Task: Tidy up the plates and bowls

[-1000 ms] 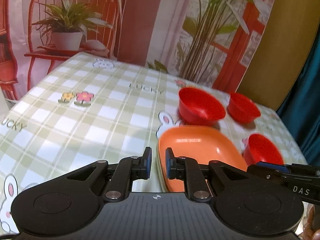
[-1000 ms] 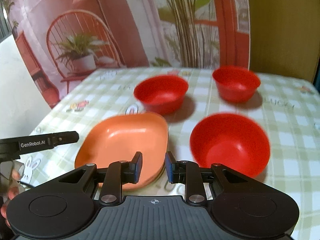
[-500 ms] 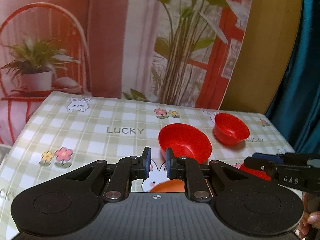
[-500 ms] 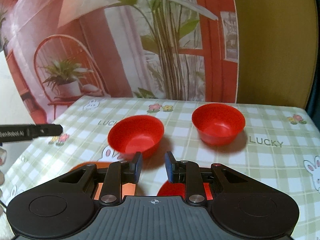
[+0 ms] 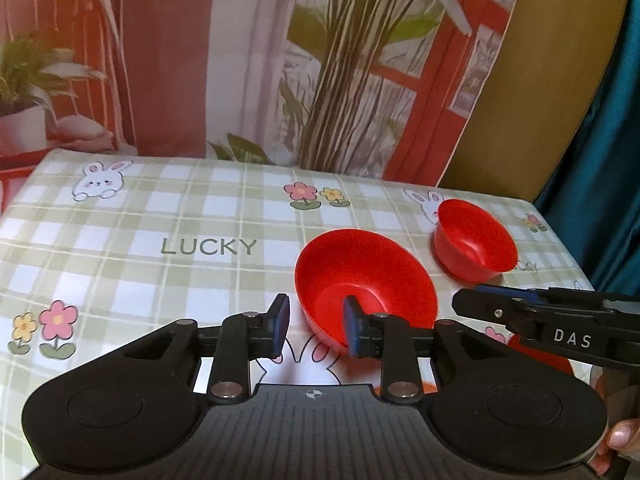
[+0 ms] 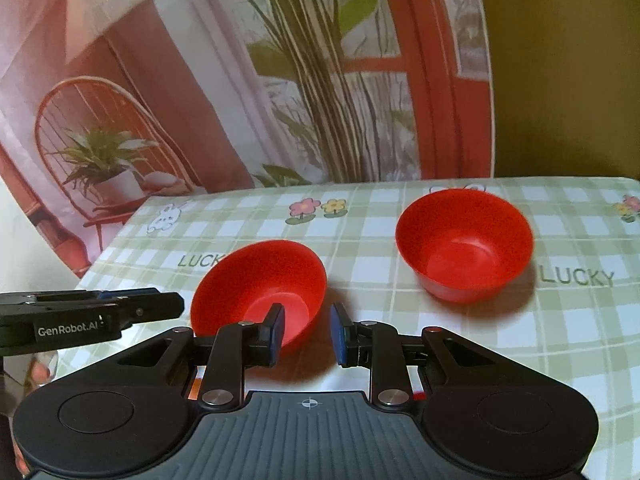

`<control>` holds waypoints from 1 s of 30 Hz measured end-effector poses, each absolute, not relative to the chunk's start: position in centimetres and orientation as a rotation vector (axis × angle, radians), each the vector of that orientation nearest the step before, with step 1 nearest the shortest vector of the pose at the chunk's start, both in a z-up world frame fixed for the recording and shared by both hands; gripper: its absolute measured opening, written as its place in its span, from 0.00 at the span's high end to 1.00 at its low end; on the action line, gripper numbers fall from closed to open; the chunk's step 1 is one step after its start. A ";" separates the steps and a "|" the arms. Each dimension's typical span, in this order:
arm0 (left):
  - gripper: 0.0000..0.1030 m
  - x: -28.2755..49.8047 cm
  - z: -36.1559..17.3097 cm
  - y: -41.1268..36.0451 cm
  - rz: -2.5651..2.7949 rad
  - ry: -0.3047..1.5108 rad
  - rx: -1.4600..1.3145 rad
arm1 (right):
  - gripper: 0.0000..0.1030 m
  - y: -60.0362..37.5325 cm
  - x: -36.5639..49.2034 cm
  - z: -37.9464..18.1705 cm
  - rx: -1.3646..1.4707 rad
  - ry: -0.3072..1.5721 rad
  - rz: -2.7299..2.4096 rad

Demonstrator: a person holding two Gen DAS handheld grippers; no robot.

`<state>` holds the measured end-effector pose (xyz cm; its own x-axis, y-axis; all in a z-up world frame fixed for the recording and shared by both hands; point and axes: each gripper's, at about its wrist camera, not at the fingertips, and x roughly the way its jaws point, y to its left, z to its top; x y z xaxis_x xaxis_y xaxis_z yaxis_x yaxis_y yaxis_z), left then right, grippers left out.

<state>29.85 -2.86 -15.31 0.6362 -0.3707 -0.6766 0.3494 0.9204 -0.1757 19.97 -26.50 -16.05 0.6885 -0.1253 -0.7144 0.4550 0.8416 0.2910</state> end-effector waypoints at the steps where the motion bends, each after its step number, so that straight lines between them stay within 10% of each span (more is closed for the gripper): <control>1: 0.70 30.3 -15.6 -2.9 -0.411 0.788 -0.029 | 0.77 -26.7 20.4 -16.3 0.479 0.756 -0.339; 30: 0.85 30.4 -16.1 -3.4 -0.394 0.816 -0.115 | 0.89 -27.8 21.0 -15.9 0.523 0.793 -0.277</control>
